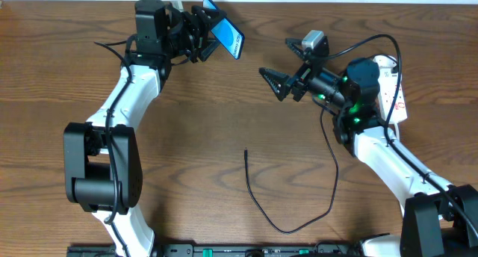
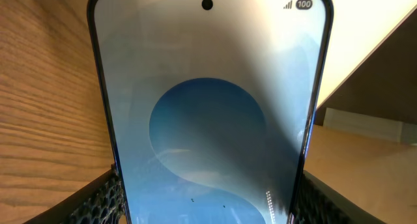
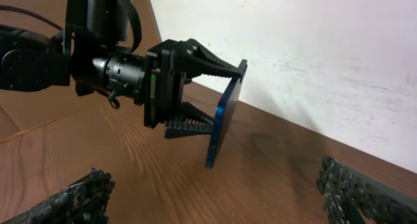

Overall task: Plug charger to phone and switch on socket
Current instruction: 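Move the open right gripper from rest toward the phone's edge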

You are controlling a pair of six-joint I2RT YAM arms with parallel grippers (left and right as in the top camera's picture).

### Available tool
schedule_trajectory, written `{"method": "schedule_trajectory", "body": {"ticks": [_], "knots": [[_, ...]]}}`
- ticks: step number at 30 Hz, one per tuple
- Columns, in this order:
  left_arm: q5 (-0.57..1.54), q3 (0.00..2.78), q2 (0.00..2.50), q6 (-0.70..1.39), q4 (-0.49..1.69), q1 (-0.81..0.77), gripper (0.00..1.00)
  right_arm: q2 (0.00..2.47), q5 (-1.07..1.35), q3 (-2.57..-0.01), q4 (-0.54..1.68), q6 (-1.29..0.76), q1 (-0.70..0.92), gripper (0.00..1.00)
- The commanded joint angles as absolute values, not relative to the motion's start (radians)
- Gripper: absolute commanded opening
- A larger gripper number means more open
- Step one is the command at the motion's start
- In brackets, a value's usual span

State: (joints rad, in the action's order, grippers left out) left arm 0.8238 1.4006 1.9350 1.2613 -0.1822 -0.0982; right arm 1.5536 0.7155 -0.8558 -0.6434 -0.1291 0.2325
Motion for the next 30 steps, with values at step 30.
{"method": "schedule_trajectory", "body": {"ticks": [30], "knots": [[0.81,1.416,1.893,1.296,-0.193,-0.095,0.07,2.046,1.107,-1.009,-0.943,-0.107,0.142,0.99]]}}
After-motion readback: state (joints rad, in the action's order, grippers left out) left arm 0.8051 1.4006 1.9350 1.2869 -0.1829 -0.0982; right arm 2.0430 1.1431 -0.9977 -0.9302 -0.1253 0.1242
